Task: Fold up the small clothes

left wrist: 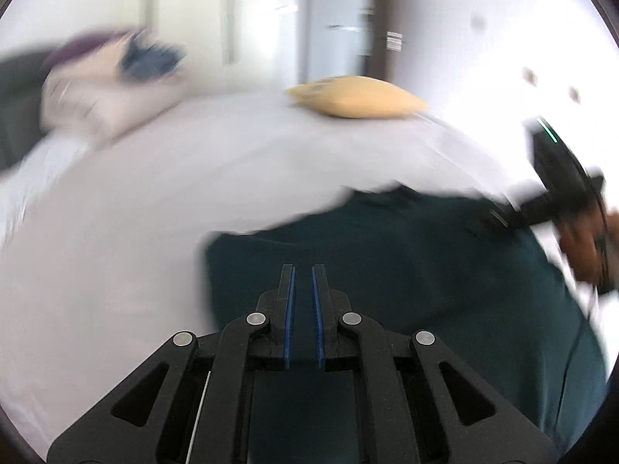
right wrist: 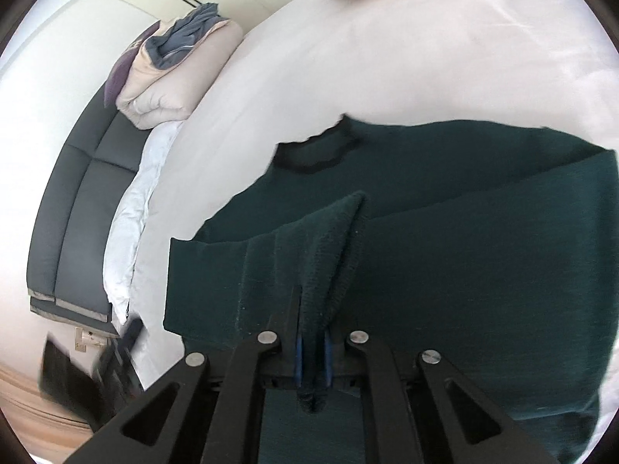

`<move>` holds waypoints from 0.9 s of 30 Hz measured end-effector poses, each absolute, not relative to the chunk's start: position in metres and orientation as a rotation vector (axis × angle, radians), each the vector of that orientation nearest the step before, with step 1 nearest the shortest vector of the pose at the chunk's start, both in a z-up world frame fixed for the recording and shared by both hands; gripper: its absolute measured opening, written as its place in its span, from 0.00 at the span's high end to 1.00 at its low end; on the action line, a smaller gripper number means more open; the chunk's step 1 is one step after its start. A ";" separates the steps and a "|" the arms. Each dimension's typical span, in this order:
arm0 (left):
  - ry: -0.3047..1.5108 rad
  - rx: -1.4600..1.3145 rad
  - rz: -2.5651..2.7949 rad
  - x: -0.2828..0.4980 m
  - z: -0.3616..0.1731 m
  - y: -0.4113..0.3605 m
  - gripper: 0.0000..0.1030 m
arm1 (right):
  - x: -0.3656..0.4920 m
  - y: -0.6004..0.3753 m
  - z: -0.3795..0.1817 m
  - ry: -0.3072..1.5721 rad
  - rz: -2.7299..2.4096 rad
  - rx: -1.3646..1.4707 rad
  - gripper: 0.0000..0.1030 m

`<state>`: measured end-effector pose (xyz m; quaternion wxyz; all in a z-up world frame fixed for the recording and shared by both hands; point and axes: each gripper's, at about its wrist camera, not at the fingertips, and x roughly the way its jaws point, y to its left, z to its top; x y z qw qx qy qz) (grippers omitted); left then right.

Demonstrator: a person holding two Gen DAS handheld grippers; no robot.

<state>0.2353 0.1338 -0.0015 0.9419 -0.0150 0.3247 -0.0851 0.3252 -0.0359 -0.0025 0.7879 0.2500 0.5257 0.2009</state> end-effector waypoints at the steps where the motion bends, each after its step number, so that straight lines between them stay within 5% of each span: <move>1: 0.676 -0.072 -0.153 0.247 0.001 0.156 0.92 | 0.325 -0.040 -0.005 1.135 0.423 0.540 0.91; 9: 0.824 -0.239 -0.110 0.316 0.001 0.262 0.92 | 0.325 -0.067 -0.022 1.172 0.371 0.567 0.91; 27: 1.041 -0.077 -0.163 0.329 -0.070 0.196 0.93 | 0.317 -0.081 -0.033 1.179 0.342 0.560 0.92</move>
